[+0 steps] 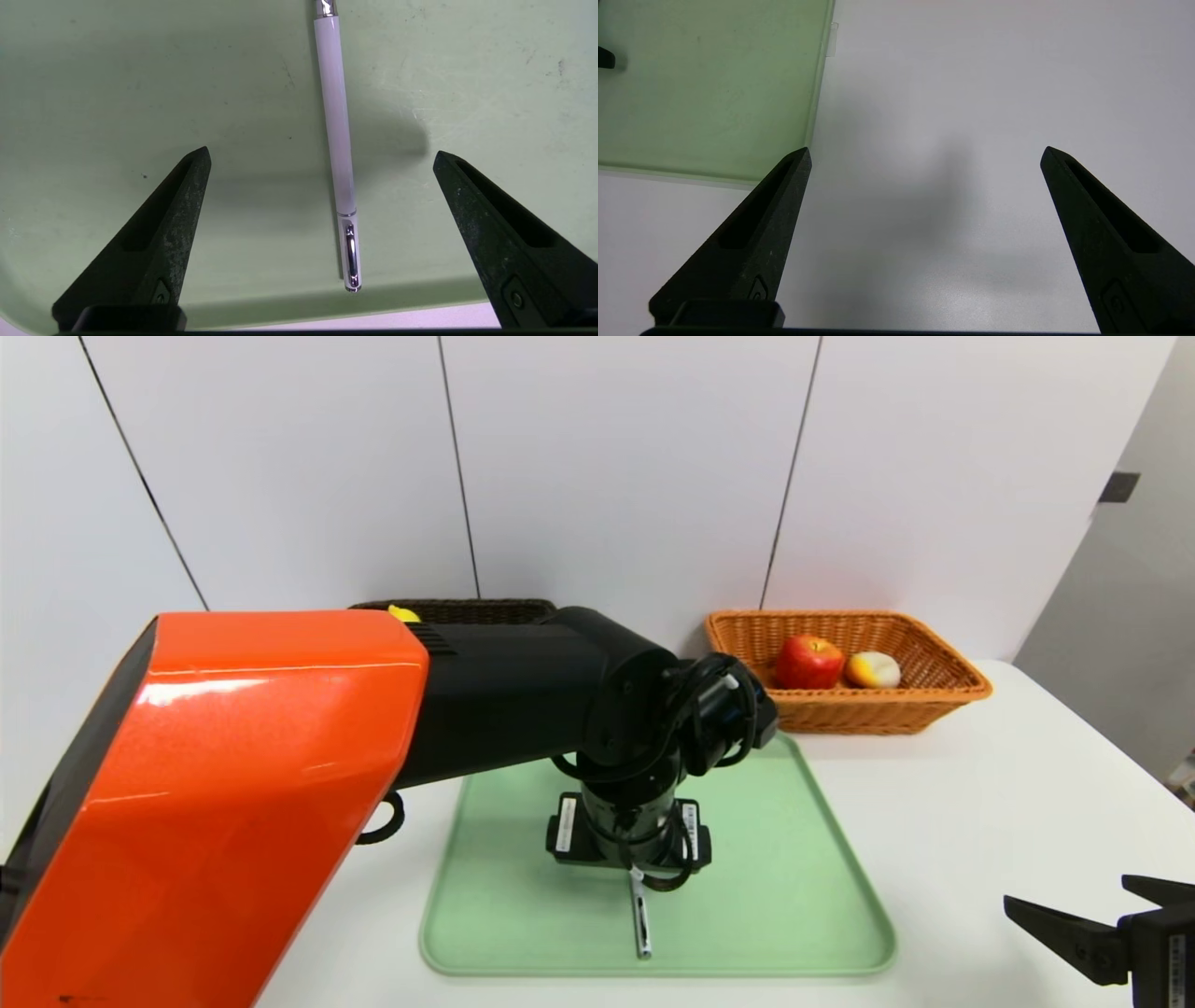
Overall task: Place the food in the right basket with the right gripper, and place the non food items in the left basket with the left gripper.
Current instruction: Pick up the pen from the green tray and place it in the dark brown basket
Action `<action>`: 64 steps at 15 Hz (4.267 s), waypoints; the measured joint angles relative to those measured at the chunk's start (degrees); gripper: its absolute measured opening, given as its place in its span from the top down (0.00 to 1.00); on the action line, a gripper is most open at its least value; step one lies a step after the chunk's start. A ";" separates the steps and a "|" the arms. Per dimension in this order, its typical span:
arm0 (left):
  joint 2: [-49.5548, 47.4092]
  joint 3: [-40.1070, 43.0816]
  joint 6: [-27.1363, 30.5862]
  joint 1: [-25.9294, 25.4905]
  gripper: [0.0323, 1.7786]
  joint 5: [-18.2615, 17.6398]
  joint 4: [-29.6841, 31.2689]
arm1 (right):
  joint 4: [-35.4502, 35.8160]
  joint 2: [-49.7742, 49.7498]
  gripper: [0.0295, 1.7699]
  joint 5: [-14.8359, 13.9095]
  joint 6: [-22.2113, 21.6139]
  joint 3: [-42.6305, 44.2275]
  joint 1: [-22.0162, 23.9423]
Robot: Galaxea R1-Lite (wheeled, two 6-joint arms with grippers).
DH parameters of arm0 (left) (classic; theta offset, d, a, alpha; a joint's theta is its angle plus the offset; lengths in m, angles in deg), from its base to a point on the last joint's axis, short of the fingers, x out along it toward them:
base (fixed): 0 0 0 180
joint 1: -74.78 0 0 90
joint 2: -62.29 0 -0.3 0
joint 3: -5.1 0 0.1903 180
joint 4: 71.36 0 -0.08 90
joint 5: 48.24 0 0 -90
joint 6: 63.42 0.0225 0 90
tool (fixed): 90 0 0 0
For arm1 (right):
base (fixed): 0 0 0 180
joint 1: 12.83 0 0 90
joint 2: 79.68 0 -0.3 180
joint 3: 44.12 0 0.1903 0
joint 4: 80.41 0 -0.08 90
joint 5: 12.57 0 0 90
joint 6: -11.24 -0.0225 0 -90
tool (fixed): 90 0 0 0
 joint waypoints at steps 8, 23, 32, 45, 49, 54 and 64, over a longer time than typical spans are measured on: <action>0.85 0.00 -0.96 -0.17 0.05 -1.41 0.06 | 0.01 -0.30 0.04 0.02 0.09 -0.13 0.00; 2.65 0.07 -0.94 -0.90 0.99 -1.16 0.02 | 0.09 -0.20 0.04 0.20 0.37 0.15 0.00; -0.72 0.13 1.11 -1.35 0.99 -0.83 1.22 | 0.09 -0.20 0.04 0.45 0.45 0.11 0.00; -19.97 0.09 16.07 -11.47 0.99 10.53 23.82 | 0.06 -1.05 0.04 0.44 0.89 -0.52 -0.02; -21.26 0.66 14.37 -21.53 0.99 11.43 30.34 | 0.11 -0.96 0.04 0.39 2.01 0.35 -0.09; -16.68 2.62 8.44 -30.87 0.99 10.84 33.79 | 0.09 -0.91 0.04 0.15 3.56 1.13 -0.17; -5.27 3.58 7.20 -33.44 0.99 10.73 40.02 | 0.09 -0.63 0.04 -0.05 4.28 1.41 -0.17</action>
